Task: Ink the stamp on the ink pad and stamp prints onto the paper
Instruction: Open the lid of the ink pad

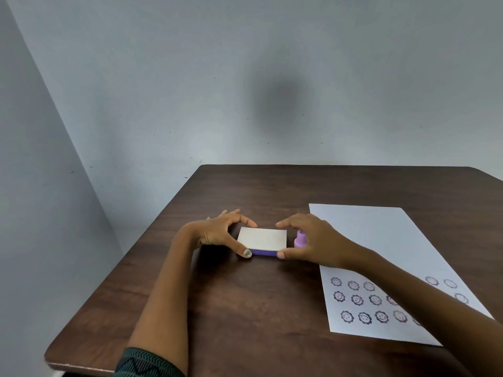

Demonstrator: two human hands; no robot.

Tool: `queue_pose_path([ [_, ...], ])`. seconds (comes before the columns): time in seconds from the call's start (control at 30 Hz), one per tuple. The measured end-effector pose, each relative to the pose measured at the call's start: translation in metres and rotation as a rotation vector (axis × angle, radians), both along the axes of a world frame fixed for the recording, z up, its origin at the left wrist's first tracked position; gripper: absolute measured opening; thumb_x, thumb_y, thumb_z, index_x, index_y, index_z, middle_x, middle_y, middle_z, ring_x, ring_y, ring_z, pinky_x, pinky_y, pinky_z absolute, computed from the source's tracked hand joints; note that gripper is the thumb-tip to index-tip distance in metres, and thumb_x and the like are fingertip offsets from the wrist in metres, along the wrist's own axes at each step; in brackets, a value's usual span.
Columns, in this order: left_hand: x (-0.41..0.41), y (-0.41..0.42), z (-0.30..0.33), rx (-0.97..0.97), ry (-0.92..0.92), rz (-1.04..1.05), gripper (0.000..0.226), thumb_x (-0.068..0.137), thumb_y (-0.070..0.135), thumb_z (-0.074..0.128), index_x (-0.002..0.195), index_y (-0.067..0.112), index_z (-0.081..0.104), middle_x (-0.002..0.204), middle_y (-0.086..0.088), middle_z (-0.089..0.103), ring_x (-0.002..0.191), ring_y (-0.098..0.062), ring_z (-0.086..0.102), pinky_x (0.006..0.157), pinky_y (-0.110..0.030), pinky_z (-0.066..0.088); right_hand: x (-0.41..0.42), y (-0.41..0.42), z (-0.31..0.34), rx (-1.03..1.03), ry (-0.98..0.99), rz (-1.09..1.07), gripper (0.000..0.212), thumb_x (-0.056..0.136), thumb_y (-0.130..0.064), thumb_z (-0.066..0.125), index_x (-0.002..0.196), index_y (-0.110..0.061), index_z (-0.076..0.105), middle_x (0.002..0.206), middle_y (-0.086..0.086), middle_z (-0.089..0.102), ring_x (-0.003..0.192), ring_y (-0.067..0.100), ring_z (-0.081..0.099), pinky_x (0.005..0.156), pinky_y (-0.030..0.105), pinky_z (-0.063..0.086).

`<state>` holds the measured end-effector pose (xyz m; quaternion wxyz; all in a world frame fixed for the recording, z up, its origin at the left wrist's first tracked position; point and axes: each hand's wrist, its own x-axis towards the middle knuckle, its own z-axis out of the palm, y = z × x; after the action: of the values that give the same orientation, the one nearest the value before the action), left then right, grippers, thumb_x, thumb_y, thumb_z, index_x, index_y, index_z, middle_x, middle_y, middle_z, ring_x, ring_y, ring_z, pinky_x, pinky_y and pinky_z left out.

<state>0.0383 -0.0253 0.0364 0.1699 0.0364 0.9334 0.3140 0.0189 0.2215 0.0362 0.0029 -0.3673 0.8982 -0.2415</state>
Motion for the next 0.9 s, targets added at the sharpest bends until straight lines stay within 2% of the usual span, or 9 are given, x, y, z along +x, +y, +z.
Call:
queue_pose_path([
  [0.1,-0.001,-0.001,-0.001,-0.035,-0.002,-0.007,0.069,0.061,0.039,0.085,0.12,0.047,0.05,0.161,0.005,0.002,0.146,-0.019,-0.016,0.114,-0.056,-0.014,-0.003,-0.013,0.005,0.159,-0.003,0.061,0.062,0.076,-0.047,0.067,0.13,-0.025,0.046,0.136,-0.003,0.05,0.115,0.012,0.044,0.1,0.035,0.036],
  [0.23,-0.001,-0.001,-0.001,-0.037,-0.006,-0.014,0.067,0.064,0.035,0.084,0.121,0.045,0.051,0.159,0.005,0.008,0.146,-0.02,-0.014,0.115,-0.057,-0.011,-0.008,-0.019,0.012,0.178,-0.038,0.078,0.06,0.076,-0.038,0.071,0.129,-0.02,0.049,0.134,0.001,0.052,0.099,0.007,0.047,0.085,0.024,0.037],
  [0.33,-0.001,0.0,0.001,-0.042,-0.008,-0.012,0.066,0.064,0.035,0.084,0.121,0.045,0.052,0.159,0.005,0.008,0.146,-0.02,-0.012,0.116,-0.056,-0.007,-0.008,-0.02,0.016,0.159,-0.097,0.07,0.061,0.076,-0.034,0.073,0.129,-0.018,0.049,0.134,0.003,0.054,0.115,0.017,0.051,0.093,0.027,0.042],
  [0.5,0.0,0.001,0.0,-0.044,0.01,-0.009,0.068,0.062,0.034,0.085,0.12,0.043,0.051,0.157,0.007,0.015,0.147,-0.021,-0.008,0.117,-0.055,-0.003,-0.012,-0.019,0.027,0.177,-0.18,0.098,0.045,0.086,-0.033,0.061,0.126,-0.015,0.053,0.128,0.005,0.058,0.111,0.019,0.055,0.096,0.034,0.046],
  [0.57,0.002,0.002,0.002,-0.011,0.014,-0.018,0.072,0.055,0.038,0.085,0.119,0.041,0.051,0.139,0.015,0.036,0.146,-0.024,0.006,0.117,-0.055,0.002,-0.015,-0.019,0.031,0.16,-0.21,0.111,0.031,0.092,-0.031,0.051,0.116,-0.012,0.059,0.117,0.008,0.063,0.102,0.02,0.058,0.089,0.034,0.046],
  [0.63,0.002,0.003,0.003,-0.005,0.003,-0.012,0.083,0.052,0.043,0.081,0.126,0.038,0.044,0.133,0.008,0.041,0.144,-0.027,0.014,0.117,-0.056,0.005,-0.019,-0.02,0.034,0.099,-0.284,0.1,0.03,0.095,-0.028,0.044,0.098,-0.004,0.062,0.099,0.013,0.065,0.086,0.022,0.057,0.076,0.03,0.044],
  [0.73,0.002,0.004,0.005,-0.047,-0.042,0.034,0.111,0.052,0.046,0.078,0.145,0.032,0.019,0.159,-0.007,0.012,0.147,-0.03,0.0,0.118,-0.054,0.002,-0.024,-0.021,0.035,-0.025,-0.408,0.064,0.041,0.097,-0.025,0.039,0.066,-0.001,0.048,0.066,0.016,0.044,0.06,0.02,0.037,0.058,0.025,0.032],
  [0.83,0.002,0.004,0.005,-0.02,-0.052,0.041,0.115,0.051,0.046,0.081,0.146,0.034,0.017,0.159,-0.007,0.012,0.146,-0.03,0.007,0.118,-0.053,0.01,-0.031,-0.024,0.029,-0.096,-0.472,0.006,0.049,0.099,-0.027,0.035,0.094,0.02,0.048,0.092,0.039,0.052,0.073,0.04,0.041,0.065,0.032,0.034],
  [0.9,0.002,0.003,0.005,-0.023,-0.057,0.053,0.117,0.05,0.045,0.082,0.146,0.033,0.016,0.159,-0.007,0.011,0.146,-0.031,0.011,0.118,-0.052,0.013,-0.037,-0.027,0.024,-0.136,-0.477,-0.021,0.049,0.099,-0.029,0.034,0.105,0.019,0.046,0.113,0.041,0.05,0.086,0.047,0.047,0.069,0.036,0.037],
])
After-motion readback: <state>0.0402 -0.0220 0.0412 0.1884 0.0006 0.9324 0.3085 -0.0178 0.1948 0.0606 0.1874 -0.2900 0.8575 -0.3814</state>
